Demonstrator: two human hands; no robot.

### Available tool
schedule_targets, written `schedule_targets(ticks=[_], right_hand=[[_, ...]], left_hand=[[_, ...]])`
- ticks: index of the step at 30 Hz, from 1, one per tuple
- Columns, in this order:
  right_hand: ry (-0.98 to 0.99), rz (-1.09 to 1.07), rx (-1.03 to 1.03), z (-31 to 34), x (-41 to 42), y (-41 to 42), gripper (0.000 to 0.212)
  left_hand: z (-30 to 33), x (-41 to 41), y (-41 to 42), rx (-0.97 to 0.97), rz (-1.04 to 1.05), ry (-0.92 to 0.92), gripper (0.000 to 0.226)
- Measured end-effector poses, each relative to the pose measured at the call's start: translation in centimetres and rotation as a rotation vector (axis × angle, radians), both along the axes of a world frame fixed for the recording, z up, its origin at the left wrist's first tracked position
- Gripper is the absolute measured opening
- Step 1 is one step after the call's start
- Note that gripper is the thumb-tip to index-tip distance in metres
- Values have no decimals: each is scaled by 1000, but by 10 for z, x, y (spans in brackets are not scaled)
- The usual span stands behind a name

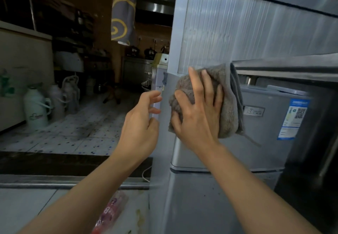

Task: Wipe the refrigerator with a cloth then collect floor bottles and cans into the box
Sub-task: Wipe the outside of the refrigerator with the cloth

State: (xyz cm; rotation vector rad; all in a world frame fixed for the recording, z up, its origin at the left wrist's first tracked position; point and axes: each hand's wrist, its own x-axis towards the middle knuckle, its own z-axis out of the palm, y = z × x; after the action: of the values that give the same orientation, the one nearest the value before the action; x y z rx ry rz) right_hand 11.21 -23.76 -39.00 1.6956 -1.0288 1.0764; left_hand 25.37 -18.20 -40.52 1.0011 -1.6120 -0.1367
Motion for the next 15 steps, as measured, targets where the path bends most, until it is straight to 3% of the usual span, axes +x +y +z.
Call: schedule_targets(ticks=[4, 9, 12, 15], right_hand=[[82, 12, 22, -65, -3, -1, 28], [212, 7, 206, -163, -18, 15, 59], [290, 37, 170, -154, -34, 19, 66], [333, 56, 82, -106, -56, 12, 72]], left_hand=[[-18, -3, -3, 46, 17, 30, 59], [-42, -8, 3, 99, 10, 10, 56], [-48, -19, 8, 149, -22, 23, 51], [-49, -33, 10, 146, -40, 57, 43]])
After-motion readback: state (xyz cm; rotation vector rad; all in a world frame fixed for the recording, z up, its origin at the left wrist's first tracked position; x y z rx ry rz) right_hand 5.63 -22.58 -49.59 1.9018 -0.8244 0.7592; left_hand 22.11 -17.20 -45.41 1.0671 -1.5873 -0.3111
